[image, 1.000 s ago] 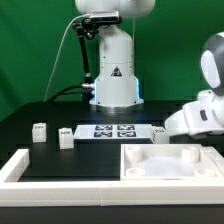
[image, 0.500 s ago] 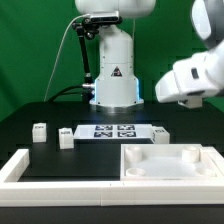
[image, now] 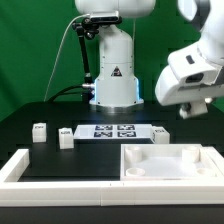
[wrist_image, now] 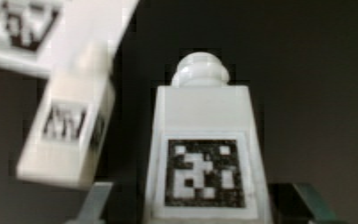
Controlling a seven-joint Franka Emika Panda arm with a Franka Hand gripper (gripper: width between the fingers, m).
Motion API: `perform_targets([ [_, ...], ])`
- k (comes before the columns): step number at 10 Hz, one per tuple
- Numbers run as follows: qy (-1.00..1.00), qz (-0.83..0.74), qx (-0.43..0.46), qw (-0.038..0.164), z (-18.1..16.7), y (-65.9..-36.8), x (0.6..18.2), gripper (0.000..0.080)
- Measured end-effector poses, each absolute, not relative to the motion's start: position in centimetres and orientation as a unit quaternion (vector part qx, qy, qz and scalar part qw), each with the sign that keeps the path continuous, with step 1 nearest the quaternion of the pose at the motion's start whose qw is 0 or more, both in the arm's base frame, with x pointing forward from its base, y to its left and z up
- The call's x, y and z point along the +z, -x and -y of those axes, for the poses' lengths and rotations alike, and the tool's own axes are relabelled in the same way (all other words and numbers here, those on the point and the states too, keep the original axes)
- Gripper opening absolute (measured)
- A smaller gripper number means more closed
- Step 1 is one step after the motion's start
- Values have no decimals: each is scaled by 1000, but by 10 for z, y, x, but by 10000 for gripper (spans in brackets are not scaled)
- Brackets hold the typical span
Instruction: Assemble one leg
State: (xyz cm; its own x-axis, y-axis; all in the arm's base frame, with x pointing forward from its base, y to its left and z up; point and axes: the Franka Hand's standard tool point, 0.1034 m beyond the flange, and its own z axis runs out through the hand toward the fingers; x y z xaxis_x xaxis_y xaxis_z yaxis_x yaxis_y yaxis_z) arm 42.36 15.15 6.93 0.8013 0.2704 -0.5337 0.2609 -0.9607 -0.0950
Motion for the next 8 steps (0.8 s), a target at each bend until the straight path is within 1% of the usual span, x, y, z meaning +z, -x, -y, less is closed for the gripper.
perform_targets([
  [1,959,145,242,16,-147,-436,66,291],
  [3,975,156,157,25,-143,-461,81,291],
  [4,979,153,135,25,-143,-466,89,291],
  [5,985,147,85,26,-146,-474,96,291],
  [6,988,148,33,30,-145,-475,94,291],
  [7,989,148,5,31,-143,-473,91,291],
  [8,987,147,-49,35,-144,-478,91,291],
])
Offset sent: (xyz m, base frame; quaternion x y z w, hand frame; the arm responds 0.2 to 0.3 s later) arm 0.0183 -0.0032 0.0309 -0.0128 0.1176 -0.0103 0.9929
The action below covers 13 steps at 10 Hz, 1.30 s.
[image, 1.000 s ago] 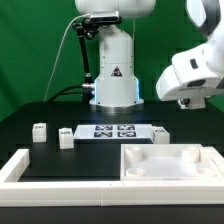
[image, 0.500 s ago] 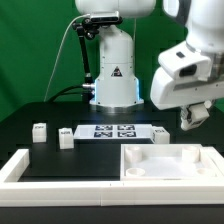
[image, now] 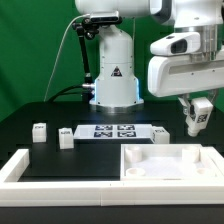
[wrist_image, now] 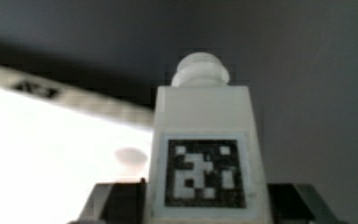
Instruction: Assemble one leg
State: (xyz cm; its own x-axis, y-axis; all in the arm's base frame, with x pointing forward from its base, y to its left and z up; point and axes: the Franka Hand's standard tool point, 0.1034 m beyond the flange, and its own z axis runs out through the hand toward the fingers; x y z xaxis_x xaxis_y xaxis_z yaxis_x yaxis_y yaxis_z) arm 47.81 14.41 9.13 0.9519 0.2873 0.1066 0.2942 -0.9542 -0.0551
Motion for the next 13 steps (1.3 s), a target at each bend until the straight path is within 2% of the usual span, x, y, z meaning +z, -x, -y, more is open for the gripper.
perform_targets([
  [2,980,153,-118,40,-143,-480,93,291],
  [5,980,162,-113,38,-141,-479,92,291],
  [8,973,191,-129,34,-132,-527,109,291],
  [10,971,193,-134,35,-125,-551,102,291],
  [13,971,196,-132,35,-127,-547,101,291],
])
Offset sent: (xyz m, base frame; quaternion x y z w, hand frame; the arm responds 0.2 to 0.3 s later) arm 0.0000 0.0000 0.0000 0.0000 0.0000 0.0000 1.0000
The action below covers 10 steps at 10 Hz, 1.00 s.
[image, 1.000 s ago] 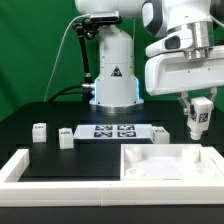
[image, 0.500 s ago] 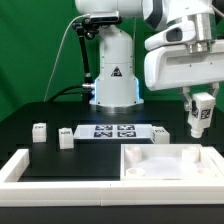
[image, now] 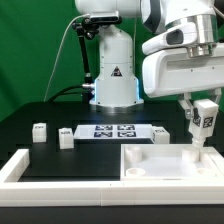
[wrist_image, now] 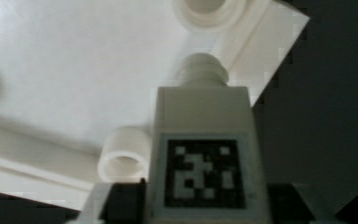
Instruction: Assemble one leg
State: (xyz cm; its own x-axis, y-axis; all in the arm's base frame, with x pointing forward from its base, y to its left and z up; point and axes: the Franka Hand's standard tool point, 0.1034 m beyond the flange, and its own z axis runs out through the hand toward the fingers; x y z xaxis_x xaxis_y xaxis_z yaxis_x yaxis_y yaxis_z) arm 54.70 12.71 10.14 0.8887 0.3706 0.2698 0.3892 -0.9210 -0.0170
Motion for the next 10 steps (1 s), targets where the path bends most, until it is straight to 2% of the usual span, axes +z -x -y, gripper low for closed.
perform_targets([
  [2,969,206,-135,34,-125,-555,103,291],
  [4,964,217,-146,36,-125,-591,101,291],
  [6,963,220,-151,37,-122,-613,94,291],
  [10,961,219,-166,36,-121,-617,94,291],
])
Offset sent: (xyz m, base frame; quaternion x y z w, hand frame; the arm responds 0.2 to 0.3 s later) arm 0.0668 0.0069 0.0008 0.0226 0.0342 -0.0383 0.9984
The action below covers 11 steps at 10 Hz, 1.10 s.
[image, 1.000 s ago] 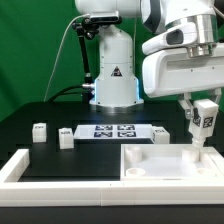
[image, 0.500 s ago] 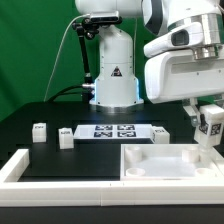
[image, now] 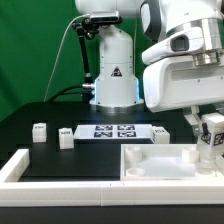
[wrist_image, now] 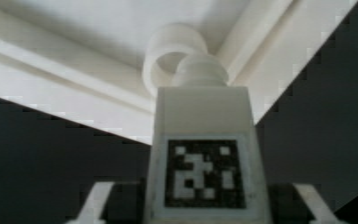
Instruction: Assemble one leg
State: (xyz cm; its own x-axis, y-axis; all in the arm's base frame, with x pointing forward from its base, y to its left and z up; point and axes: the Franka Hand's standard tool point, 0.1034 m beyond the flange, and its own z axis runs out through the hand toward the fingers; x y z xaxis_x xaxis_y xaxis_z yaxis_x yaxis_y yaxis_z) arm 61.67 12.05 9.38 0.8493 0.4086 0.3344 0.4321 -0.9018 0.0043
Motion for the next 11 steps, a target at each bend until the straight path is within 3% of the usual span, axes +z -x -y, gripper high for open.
perform_targets([
  [11,952,219,-213,31,-118,-619,75,291],
])
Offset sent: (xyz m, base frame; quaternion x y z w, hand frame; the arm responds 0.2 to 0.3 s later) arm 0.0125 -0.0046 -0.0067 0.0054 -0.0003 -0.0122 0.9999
